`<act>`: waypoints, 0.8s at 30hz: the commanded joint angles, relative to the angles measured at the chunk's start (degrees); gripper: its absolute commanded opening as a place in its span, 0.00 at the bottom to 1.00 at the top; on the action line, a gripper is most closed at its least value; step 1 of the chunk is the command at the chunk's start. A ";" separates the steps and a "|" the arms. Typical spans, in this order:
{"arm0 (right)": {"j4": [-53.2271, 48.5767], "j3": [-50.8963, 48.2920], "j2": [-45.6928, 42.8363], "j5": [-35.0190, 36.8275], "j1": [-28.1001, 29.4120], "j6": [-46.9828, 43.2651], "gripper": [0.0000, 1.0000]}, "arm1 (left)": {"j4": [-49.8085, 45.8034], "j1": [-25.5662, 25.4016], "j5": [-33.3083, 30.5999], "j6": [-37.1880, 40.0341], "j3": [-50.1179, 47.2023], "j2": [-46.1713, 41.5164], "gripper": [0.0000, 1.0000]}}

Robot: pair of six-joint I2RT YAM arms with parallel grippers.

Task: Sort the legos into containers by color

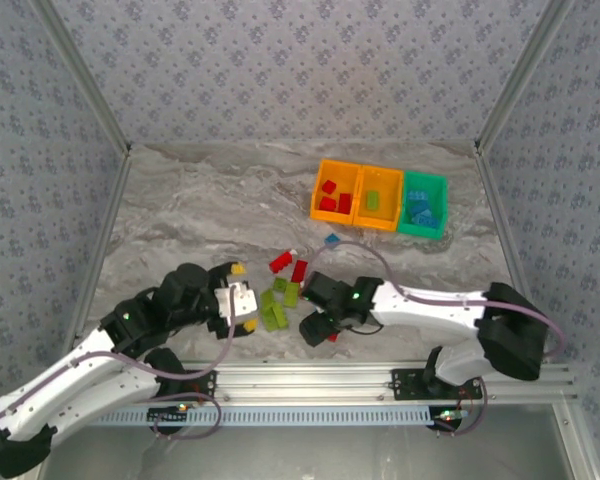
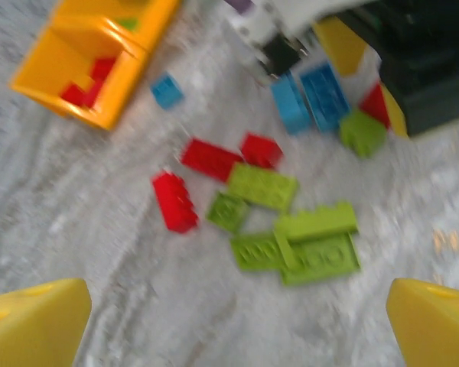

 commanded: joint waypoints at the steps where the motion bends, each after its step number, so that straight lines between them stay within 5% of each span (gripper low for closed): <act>1: 0.49 3.82 3.99 3.70 1.18 -3.92 0.74 | -2.49 0.63 2.32 2.86 -3.35 -6.27 0.99; 16: -5.28 7.94 9.79 6.04 4.96 -4.64 0.51 | -0.44 2.16 4.08 3.28 -6.21 -11.00 0.99; 24: -4.69 7.45 12.38 6.85 5.90 -4.07 0.55 | 0.84 2.79 5.62 3.03 -6.83 -10.37 0.99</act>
